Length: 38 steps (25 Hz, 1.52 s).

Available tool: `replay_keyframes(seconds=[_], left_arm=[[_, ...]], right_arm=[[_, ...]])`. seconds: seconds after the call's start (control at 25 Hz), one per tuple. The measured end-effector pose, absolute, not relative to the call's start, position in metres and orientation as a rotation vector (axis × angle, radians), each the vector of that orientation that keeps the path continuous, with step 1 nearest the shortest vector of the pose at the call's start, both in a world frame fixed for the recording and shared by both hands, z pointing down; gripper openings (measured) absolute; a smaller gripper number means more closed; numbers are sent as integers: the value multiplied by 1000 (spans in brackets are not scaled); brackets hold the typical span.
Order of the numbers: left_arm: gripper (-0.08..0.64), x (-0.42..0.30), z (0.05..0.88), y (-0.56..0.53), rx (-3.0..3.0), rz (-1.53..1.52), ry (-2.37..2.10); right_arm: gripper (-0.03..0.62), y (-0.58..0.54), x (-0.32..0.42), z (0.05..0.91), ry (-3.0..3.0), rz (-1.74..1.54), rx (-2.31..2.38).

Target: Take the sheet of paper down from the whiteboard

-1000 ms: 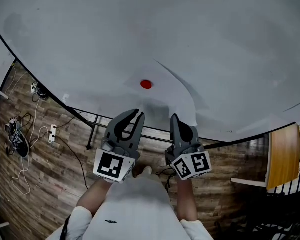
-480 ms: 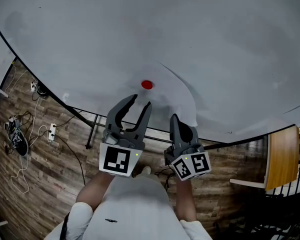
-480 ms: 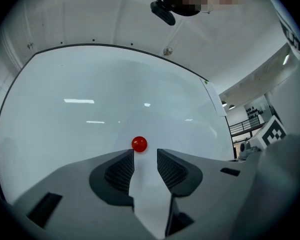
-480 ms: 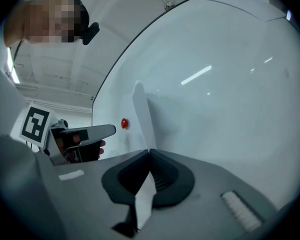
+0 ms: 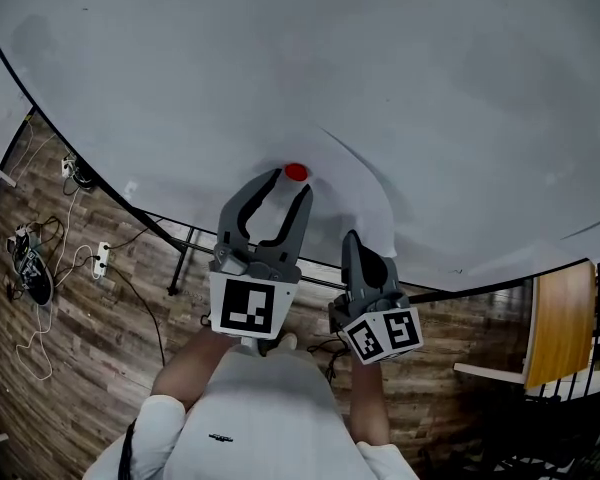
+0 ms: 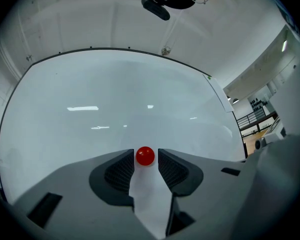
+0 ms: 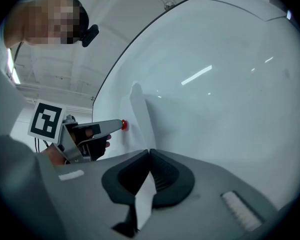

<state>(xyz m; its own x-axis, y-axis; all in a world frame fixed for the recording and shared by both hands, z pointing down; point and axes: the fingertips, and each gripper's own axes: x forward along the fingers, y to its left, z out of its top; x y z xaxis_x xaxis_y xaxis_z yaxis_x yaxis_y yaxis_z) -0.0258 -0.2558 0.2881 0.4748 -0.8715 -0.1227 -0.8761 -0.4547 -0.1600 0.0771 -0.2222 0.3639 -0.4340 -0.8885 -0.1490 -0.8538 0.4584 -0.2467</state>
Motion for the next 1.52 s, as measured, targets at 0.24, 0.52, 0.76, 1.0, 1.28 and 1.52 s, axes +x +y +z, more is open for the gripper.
replay_keyframes(seconds=[0.24,0.52,0.76,1.0,1.28,1.52], left_arm=[[140,-19,288,-269,-2504,25,1520],[138,-24,288,-276,-2430,-4,1585],[126,-25,287,-275,-2422,13,1603],[125,-25,287,-276,-2460,37,1601],[125,-24,288,-276,-2489,58,1594],[124,-29,292,-264,-2508,58,1593]], right_arm=[[9,-229,78,364,2455,-196,-1496],[9,-231,75,363,2461,-192,-1482],[9,-230,74,363,2456,-193,-1480],[9,-232,78,362,2447,-194,-1484],[9,-229,80,364,2443,-206,-1480],[8,-225,78,364,2418,-262,-1431]])
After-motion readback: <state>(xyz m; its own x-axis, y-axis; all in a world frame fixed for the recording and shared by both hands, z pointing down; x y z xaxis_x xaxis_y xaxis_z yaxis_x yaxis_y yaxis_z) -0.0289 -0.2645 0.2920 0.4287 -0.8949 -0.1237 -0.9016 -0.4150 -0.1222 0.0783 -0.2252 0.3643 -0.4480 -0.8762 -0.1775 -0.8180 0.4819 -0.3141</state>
